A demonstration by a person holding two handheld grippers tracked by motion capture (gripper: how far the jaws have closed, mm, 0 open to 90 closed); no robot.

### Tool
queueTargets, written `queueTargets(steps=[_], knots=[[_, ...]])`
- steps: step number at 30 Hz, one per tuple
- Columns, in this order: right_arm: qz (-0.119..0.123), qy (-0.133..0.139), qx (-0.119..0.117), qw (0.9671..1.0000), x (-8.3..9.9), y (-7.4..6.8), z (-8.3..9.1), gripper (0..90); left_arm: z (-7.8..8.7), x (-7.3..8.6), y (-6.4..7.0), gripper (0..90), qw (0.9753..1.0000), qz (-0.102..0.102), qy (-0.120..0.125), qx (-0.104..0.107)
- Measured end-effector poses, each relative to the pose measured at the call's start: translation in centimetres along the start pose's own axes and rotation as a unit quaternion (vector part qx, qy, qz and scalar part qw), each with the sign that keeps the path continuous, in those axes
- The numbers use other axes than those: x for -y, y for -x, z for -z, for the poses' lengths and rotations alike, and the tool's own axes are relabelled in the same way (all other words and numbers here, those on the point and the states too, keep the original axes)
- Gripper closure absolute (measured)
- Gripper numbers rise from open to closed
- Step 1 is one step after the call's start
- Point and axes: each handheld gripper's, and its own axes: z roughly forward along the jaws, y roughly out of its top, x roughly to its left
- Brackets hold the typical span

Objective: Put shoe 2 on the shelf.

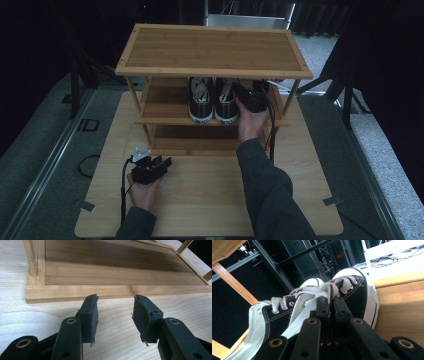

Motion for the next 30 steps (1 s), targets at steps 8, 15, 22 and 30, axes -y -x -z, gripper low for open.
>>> queueTargets(steps=[8, 15, 22, 30], knots=[[0.002, -0.002, -0.004, 1.0, 0.3, -0.4, 0.1, 84.7, 0.0, 0.0, 0.0, 55.3, 1.0, 0.0, -0.001, 0.001], [0.001, 0.01, 0.0, 1.0, 0.7, 0.1, 0.0, 84.7, -0.1, 0.0, 0.1, 55.2, 1.0, -0.003, -0.003, 0.001], [-0.005, 0.009, -0.001, 0.9999, 0.8, 0.0, -0.1, 84.5, -0.2, 0.0, 0.2, 54.8, 1.0, -0.003, -0.004, 0.001], [0.009, 0.005, -0.016, 0.9998, 1.0, 0.3, 0.4, 73.9, 0.0, 0.0, 0.0, 54.8, 1.0, 0.0, -0.001, 0.0]])
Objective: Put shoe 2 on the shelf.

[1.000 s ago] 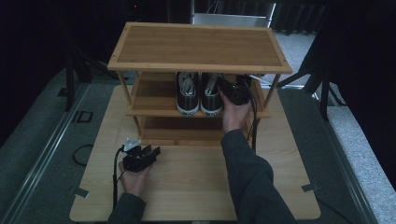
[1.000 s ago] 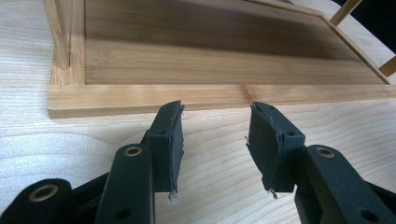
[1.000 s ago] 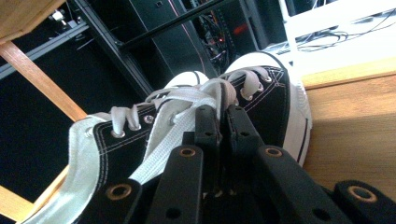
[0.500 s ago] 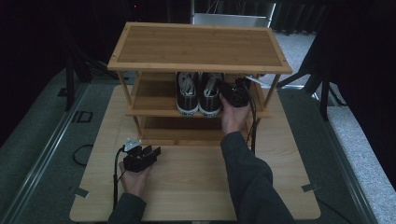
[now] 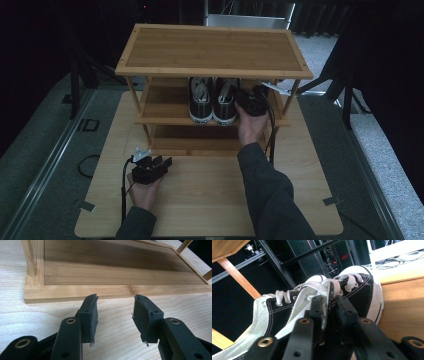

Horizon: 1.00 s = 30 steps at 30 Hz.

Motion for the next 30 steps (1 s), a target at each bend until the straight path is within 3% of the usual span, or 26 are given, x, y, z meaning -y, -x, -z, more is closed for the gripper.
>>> queueTargets(steps=[6, 8, 11, 17, 30], knots=[[0.011, 0.0, -0.001, 0.9999, 0.1, 0.2, 0.9, 63.9, 0.0, 0.0, 0.0, 54.7, 1.0, -0.001, -0.001, -0.001], [0.015, -0.001, -0.006, 0.9999, 0.1, 0.4, 1.2, 63.3, 0.0, 0.0, 0.0, 54.7, 1.0, -0.002, -0.002, -0.001], [0.002, 0.003, -0.011, 0.9999, 0.1, 0.6, 2.1, 62.5, -0.1, 0.0, 0.0, 54.7, 1.0, -0.002, -0.002, -0.002], [0.03, 0.009, -0.021, 0.9993, 0.2, 1.2, 4.2, 61.2, -0.1, 0.0, 0.0, 54.6, 1.0, -0.001, -0.002, -0.003], [0.052, 0.0, -0.035, 0.9981, 2.9, 3.2, 8.7, 59.8, -0.1, 0.1, 0.0, 54.2, 1.0, 0.001, -0.002, -0.005]])
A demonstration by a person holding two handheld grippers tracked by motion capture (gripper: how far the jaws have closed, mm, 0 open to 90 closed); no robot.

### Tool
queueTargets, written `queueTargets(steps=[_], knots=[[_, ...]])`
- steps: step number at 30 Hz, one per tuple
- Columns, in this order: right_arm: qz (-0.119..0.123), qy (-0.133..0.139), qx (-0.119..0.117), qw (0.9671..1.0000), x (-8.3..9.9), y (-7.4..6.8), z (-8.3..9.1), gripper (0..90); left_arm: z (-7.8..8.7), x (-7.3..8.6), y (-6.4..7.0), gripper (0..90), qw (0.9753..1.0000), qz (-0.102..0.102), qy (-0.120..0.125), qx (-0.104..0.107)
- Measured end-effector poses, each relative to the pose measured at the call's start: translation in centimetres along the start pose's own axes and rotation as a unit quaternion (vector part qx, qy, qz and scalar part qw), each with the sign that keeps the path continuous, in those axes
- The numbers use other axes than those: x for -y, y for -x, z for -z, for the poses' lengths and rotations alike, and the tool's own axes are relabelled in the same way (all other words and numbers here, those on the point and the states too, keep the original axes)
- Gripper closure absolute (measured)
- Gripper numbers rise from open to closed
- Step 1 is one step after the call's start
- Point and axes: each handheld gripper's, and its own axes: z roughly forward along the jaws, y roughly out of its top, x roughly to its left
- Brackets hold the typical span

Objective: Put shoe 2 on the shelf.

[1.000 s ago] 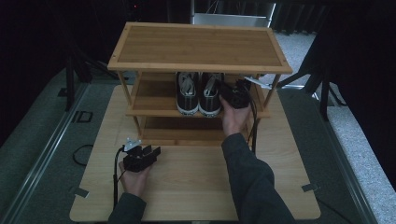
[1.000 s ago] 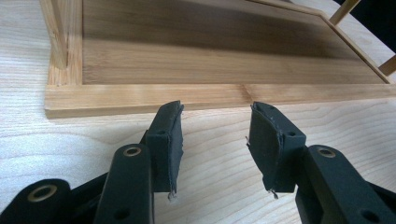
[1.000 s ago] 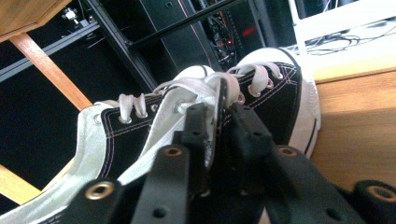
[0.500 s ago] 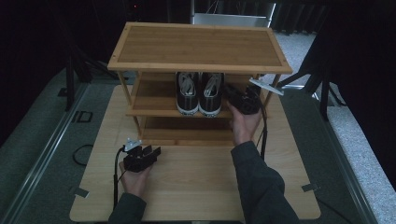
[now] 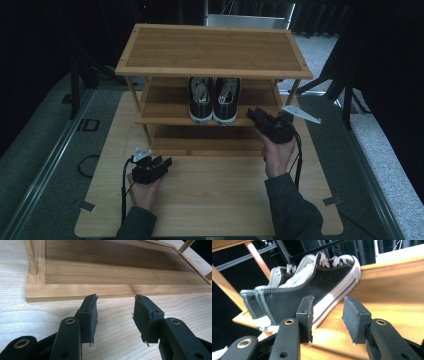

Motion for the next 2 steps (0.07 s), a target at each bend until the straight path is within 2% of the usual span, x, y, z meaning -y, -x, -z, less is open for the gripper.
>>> queueTargets(steps=[2], knots=[[0.0, -0.001, -0.006, 1.0, 0.49, 0.19, 0.74, 59.2, 0.05, -0.01, 0.0, 54.2, 1.0, -0.002, 0.001, -0.004]])
